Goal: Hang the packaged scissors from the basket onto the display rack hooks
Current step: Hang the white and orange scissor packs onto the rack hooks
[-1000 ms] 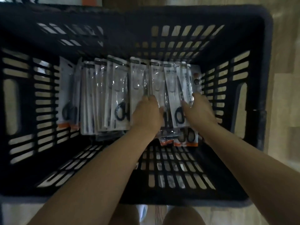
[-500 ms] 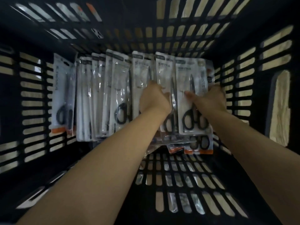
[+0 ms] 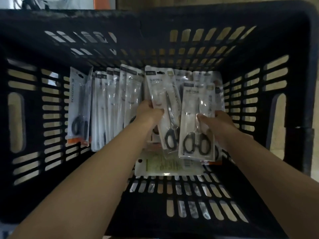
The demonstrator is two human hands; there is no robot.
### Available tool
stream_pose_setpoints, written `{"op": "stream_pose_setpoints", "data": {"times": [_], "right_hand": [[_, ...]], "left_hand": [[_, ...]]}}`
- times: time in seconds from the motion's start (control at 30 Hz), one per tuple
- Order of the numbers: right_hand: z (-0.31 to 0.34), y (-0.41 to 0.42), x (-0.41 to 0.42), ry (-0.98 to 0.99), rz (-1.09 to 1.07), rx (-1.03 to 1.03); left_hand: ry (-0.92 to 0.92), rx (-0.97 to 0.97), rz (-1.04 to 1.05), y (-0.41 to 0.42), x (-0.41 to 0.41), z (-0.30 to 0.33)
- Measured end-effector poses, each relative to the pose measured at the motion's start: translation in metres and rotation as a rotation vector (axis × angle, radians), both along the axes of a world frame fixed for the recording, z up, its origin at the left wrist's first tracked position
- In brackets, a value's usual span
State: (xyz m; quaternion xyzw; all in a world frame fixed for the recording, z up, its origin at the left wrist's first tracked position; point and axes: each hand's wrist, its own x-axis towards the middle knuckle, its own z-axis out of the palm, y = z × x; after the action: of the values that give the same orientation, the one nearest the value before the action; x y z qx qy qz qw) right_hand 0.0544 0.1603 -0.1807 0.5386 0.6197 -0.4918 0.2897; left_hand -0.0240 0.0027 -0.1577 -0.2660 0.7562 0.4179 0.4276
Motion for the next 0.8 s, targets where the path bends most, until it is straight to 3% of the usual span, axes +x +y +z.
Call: {"op": "stream_pose_setpoints", "data": {"times": [0.43, 0.6, 0.8], "right_hand": [[0.051, -0.016, -0.001, 0.079, -0.154, -0.09], [0.117, -0.032, -0.01, 0.148, -0.127, -0.131], [0.241, -0.053, -0.06, 0.327, 0.013, -0.15]], "left_hand": [[-0.088, 0.134, 0.214, -0.02, 0.013, 0.033], [-0.044, 0.113, 0.259, -0.042, 0.018, 0.101], [0.123, 0.097, 0.356, -0.071, 0.0, 0.23]]}}
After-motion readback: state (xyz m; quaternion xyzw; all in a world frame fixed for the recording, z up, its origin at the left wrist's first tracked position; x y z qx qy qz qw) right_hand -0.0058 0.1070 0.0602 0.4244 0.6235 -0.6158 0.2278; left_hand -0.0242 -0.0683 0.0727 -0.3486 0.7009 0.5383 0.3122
